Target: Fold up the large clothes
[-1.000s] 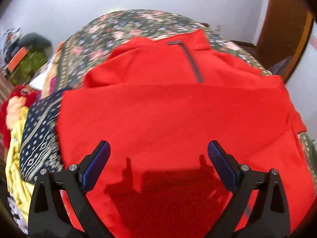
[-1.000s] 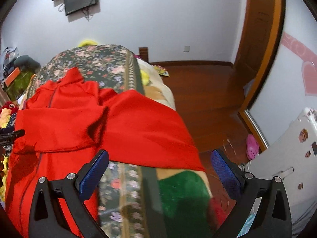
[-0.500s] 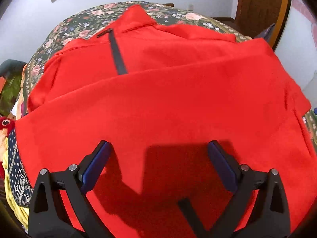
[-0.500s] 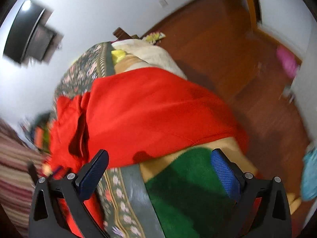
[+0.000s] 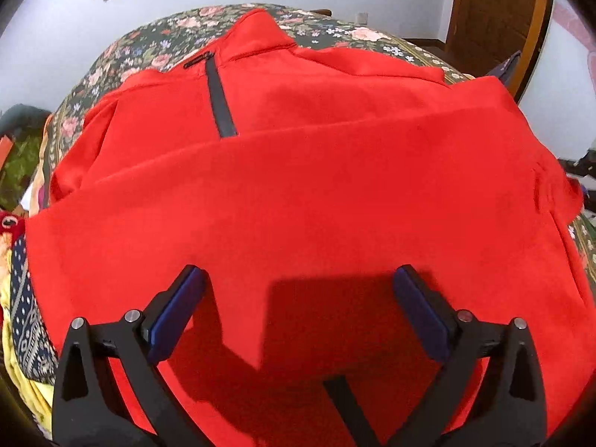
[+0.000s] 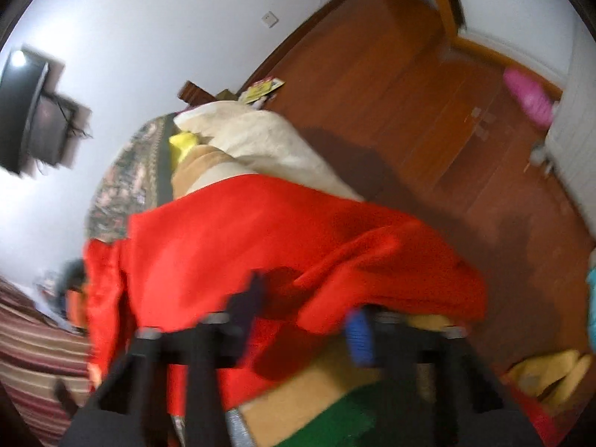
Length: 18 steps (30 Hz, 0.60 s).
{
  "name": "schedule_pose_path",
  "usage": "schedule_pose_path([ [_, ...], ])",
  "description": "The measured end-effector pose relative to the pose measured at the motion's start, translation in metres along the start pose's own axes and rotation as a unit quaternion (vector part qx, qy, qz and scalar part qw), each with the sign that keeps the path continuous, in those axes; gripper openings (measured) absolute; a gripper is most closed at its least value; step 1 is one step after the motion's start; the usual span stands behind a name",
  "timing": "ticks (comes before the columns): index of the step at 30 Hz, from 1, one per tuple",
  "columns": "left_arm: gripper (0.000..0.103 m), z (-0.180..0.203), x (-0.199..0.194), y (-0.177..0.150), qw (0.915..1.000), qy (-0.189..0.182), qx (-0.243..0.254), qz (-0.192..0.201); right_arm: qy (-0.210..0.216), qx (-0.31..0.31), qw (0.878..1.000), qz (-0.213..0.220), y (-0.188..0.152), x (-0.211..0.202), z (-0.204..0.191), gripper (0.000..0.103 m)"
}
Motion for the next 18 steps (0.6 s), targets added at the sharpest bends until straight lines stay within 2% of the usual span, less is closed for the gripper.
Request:
schedule_pose_path([
  [2, 0.103, -0.003, -0.005, -0.007, 1.0000, 0.002, 0.001, 0.002, -0.029, -0.046, 0.998, 0.022, -0.003, -0.010, -0.020, 0.014],
  [5, 0.103, -0.009, -0.016, -0.020, 0.9999, 0.008, 0.004, 0.010, -0.048, -0.111, 0.990, 0.068, -0.008, -0.040, -0.058, 0.012],
  [9, 0.103, -0.026, -0.039, -0.037, 0.9992, 0.026, 0.002, 0.031, -0.025, -0.165, 0.978, 0.128, -0.009, -0.091, -0.123, 0.011],
  [12, 0.103, -0.042, -0.057, -0.050, 0.9983, 0.030, -0.005, 0.049, -0.004, -0.206, 0.966, 0.154, -0.016, -0.123, -0.174, 0.009],
  [15, 0.103, -0.059, -0.076, -0.064, 0.9971, 0.029, -0.015, 0.069, 0.020, -0.254, 0.954, 0.161, -0.033, -0.141, -0.237, 0.009],
  [18, 0.103, -0.074, -0.088, -0.076, 0.9957, 0.034, -0.022, 0.083, 0.042, -0.301, 0.941, 0.146, -0.060, -0.135, -0.298, 0.009],
])
Point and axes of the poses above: each gripper's, at about its wrist camera, not at the fingertips, and x roughly the way its jaws point, z to its right, y to its top, the point moved 1 cm from there along x, roughly the way its jaws point, and after that the axes turned 11 degrees about -z, right-handed, at the moved point
